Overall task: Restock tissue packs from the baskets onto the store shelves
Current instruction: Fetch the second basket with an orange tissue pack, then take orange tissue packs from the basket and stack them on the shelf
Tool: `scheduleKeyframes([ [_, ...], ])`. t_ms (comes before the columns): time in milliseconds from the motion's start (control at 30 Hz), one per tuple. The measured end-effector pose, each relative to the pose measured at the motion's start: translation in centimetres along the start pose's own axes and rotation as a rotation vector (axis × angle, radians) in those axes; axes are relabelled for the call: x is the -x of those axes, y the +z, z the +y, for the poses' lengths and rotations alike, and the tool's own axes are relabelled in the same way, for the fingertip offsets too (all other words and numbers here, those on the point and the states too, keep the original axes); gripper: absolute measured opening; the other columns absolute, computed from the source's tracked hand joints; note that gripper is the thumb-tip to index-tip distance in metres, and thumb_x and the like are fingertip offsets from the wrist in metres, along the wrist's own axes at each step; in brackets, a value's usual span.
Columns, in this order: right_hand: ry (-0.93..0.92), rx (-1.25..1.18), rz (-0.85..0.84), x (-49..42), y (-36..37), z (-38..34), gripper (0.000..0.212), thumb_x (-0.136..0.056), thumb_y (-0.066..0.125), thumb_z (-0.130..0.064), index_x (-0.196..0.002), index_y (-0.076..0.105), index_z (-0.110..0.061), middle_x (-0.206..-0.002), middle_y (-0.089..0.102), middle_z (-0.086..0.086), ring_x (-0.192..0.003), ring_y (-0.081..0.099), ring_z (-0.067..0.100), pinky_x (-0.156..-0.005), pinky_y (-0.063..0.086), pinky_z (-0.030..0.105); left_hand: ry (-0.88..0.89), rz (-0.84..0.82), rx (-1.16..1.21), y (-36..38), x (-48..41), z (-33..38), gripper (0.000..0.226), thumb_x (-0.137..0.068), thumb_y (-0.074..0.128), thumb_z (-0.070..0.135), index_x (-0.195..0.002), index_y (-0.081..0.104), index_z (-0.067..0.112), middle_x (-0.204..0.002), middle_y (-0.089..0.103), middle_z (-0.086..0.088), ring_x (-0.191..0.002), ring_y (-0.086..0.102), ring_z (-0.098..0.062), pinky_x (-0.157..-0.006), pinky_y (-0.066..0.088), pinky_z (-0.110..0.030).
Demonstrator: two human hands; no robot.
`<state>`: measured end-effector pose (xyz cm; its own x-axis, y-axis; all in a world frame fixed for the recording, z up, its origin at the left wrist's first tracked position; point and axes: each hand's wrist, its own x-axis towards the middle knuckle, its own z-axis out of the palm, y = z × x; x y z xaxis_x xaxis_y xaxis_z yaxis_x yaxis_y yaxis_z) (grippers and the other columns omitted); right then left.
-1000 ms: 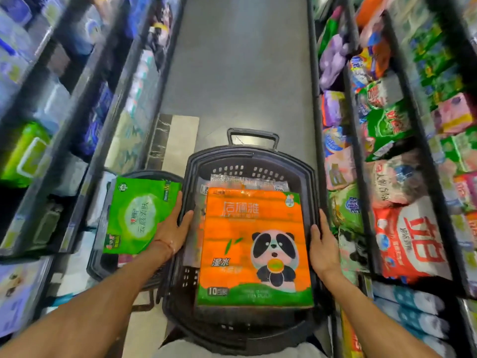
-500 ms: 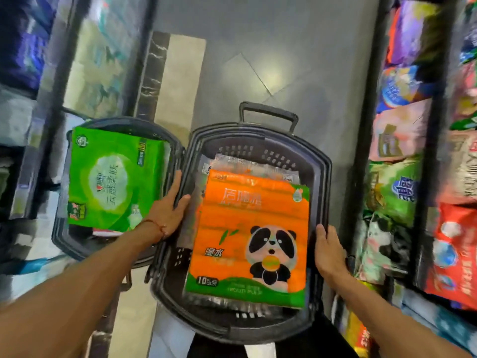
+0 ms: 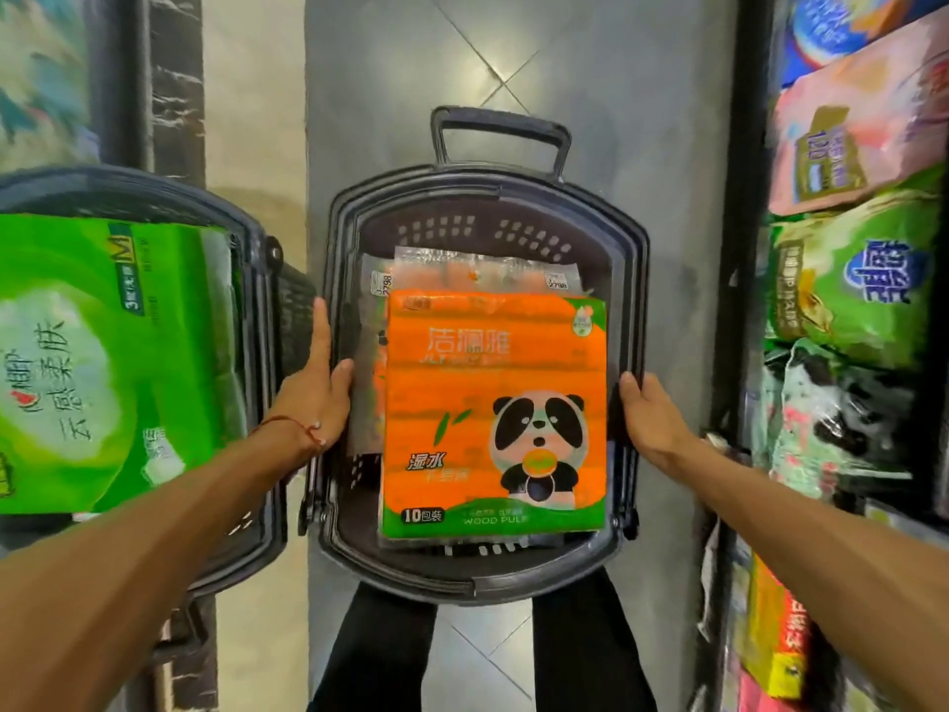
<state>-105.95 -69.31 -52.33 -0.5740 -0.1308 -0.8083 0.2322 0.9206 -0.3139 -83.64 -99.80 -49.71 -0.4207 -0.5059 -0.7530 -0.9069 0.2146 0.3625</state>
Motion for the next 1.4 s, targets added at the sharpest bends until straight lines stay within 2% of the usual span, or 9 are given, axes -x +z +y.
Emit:
scheduleKeyframes([
  [200, -0.004, -0.015, -0.047, 0.1, 1.7, -0.1, 0.05, -0.116, 0.028, -0.04, -0.139, 0.045, 0.001, -0.141, 0.055, 0.022, -0.134, 0.053, 0.037, -0.116, 0.04, 0.055, -0.017, 0.008, 0.013, 0.9, -0.1, -2.3, 0.078, -0.111, 0.036, 0.027, -0.156, -0.027, 0.037, -0.058, 0.052, -0.014, -0.047, 0.047, -0.028, -0.049, 0.029, -0.029],
  [400, 0.003, 0.011, 0.008, 1.0, 1.9, -0.6, 0.037, -0.116, 0.032, -0.038, -0.122, 0.049, -0.006, -0.123, 0.061, 0.02, -0.116, 0.06, 0.038, -0.098, 0.047, 0.05, 0.007, 0.045, 0.066, 1.3, 0.1, -2.1, 0.077, -0.111, 0.037, 0.03, -0.159, -0.023, 0.032, -0.064, 0.053, -0.013, -0.053, 0.05, -0.028, -0.052, 0.036, -0.031],
  [467, -0.03, 0.116, 0.076, 2.1, 1.8, -0.8, 0.039, -0.115, 0.035, -0.041, -0.125, 0.052, -0.008, -0.127, 0.06, 0.018, -0.116, 0.06, 0.036, -0.094, 0.047, 0.045, -0.016, 0.056, 0.101, 1.4, 0.6, -1.8, 0.074, -0.11, 0.036, 0.035, -0.161, -0.017, 0.029, -0.096, 0.06, -0.019, -0.078, 0.059, -0.034, -0.074, 0.046, -0.036],
  [533, -0.113, 0.22, 0.188, 3.8, 1.6, -1.1, 0.047, -0.113, 0.039, -0.041, -0.144, 0.049, -0.008, -0.141, 0.052, 0.017, -0.127, 0.054, 0.035, -0.103, 0.045, 0.046, -0.053, 0.069, 0.108, 1.3, 1.6, -1.2, 0.07, -0.11, 0.035, 0.039, -0.164, -0.008, 0.024, -0.142, 0.041, -0.02, -0.121, 0.051, -0.037, -0.104, 0.037, -0.035],
  [633, -0.304, 0.334, 0.315, 6.4, 1.3, -2.3, 0.048, -0.11, 0.048, -0.039, -0.15, 0.045, -0.014, -0.143, 0.05, 0.013, -0.126, 0.055, 0.031, -0.1, 0.051, 0.048, 0.057, 0.159, 0.012, 1.5, 3.6, -0.5, 0.07, -0.109, 0.038, 0.041, -0.165, 0.004, 0.017, -0.163, 0.02, -0.016, -0.145, 0.032, -0.036, -0.121, 0.029, -0.045],
  [767, -0.483, 0.362, 0.244, 7.4, 2.2, -3.0, 0.058, -0.105, 0.057, -0.047, -0.154, 0.042, -0.019, -0.148, 0.05, 0.007, -0.126, 0.055, 0.026, -0.1, 0.055, 0.049, 0.214, 0.178, -0.09, 2.6, 5.8, 0.8, 0.075, -0.106, 0.043, 0.046, -0.164, 0.009, 0.013, -0.165, 0.021, -0.014, -0.15, 0.025, -0.031, -0.123, 0.028, -0.049],
  [967, -0.37, 0.144, 0.061, 5.2, 5.3, -2.4, 0.102, -0.093, 0.062, -0.072, -0.166, 0.005, -0.03, -0.16, 0.042, 0.0, -0.141, 0.05, 0.026, -0.112, 0.048, 0.058, 0.143, 0.035, 0.023, 6.3, 5.1, 1.3, 0.112, -0.092, 0.056, 0.066, -0.161, -0.018, 0.019, -0.169, 0.011, -0.009, -0.151, 0.027, -0.03, -0.12, 0.033, -0.049],
  [1100, -0.317, 0.084, 0.02, 4.9, 7.1, -1.8, 0.117, -0.094, 0.072, -0.058, -0.165, -0.019, -0.035, -0.168, 0.025, 0.0, -0.146, 0.045, 0.026, -0.112, 0.044, 0.048, 0.076, 0.03, 0.162, 7.8, 4.4, 1.5, 0.12, -0.09, 0.071, 0.05, -0.159, -0.023, 0.021, -0.169, 0.012, -0.012, -0.146, 0.036, -0.033, -0.115, 0.034, -0.046],
  [1400, -0.298, -0.041, 0.118, 9.6, 6.3, -2.7, 0.116, -0.09, 0.079, -0.051, -0.167, -0.006, -0.035, -0.163, 0.036, 0.0, -0.145, 0.046, 0.025, -0.116, 0.042, 0.056, 0.124, 0.128, 0.186, 5.4, 7.8, 1.8, 0.116, -0.084, 0.076, 0.054, -0.162, -0.005, 0.028, -0.157, 0.042, -0.005, -0.129, 0.056, -0.034, -0.099, 0.047, -0.049],
])
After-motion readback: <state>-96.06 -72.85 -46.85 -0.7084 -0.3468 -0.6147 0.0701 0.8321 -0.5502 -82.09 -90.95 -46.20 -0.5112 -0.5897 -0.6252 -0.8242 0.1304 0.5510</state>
